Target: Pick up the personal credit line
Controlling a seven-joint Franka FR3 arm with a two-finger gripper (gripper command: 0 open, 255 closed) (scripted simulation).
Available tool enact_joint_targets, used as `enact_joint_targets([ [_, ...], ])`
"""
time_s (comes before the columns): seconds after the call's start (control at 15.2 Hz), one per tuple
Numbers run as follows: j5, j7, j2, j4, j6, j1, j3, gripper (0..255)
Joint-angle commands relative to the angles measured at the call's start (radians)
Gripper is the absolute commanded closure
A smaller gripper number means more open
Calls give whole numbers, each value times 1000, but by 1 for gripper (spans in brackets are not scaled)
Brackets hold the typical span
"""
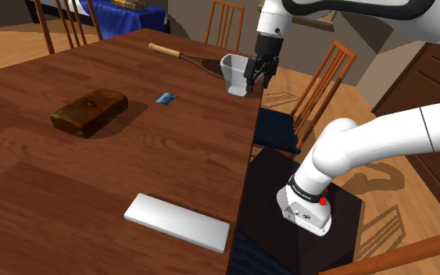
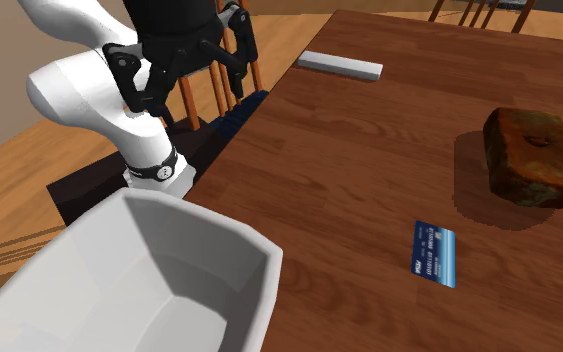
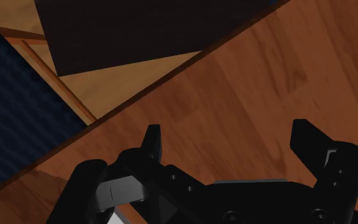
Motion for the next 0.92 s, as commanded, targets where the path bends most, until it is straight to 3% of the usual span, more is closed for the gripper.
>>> enact_joint_targets([
  [0.0, 0, 0, 0, 0, 0, 0, 0, 0],
  [0.46, 18, 384, 96, -21, 269, -51, 244, 0],
  [0.86, -90, 752, 278, 64, 448, -162, 464, 0],
])
